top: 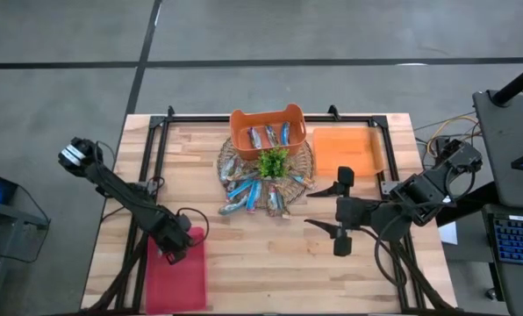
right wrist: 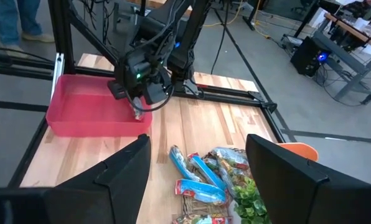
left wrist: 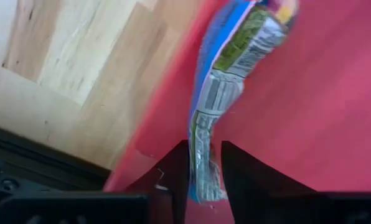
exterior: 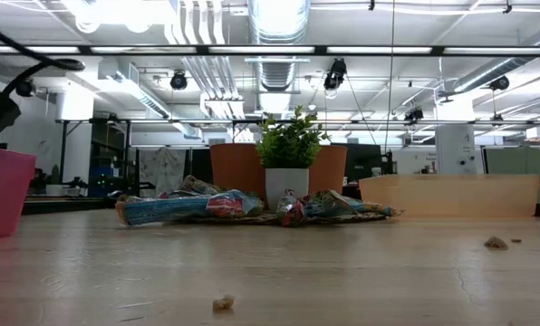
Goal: Pick and place Granola Bars by type
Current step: Put the red granola bar into the pink bin, then put the orange granola bar into the orange bin
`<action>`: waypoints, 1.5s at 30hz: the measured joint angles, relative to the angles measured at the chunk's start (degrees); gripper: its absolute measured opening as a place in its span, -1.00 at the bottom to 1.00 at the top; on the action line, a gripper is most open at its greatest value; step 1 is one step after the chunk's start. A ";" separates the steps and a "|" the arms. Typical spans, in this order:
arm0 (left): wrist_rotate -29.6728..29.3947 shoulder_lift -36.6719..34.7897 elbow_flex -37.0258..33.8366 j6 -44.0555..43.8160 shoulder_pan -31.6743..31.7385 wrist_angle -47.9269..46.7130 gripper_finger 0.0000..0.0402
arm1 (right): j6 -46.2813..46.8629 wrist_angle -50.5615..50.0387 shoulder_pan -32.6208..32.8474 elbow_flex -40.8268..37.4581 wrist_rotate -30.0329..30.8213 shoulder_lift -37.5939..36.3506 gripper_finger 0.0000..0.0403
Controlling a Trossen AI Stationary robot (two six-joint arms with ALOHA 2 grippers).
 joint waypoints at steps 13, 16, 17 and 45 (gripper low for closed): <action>-1.52 -7.72 3.90 -3.11 0.00 -0.09 -0.24 | -0.57 -0.45 0.00 0.00 -0.02 0.00 0.25; -1.87 -9.50 5.73 -3.19 0.00 -1.42 -0.24 | -0.84 -0.47 0.00 0.00 -0.04 0.00 0.26; -1.87 -10.08 6.34 -3.19 0.00 -1.84 -0.23 | -1.11 -0.46 0.00 0.00 -0.02 0.00 0.26; -66.60 -22.11 16.91 21.19 0.69 -0.21 -0.23 | -2.09 -0.42 -0.04 -0.04 7.15 0.04 0.34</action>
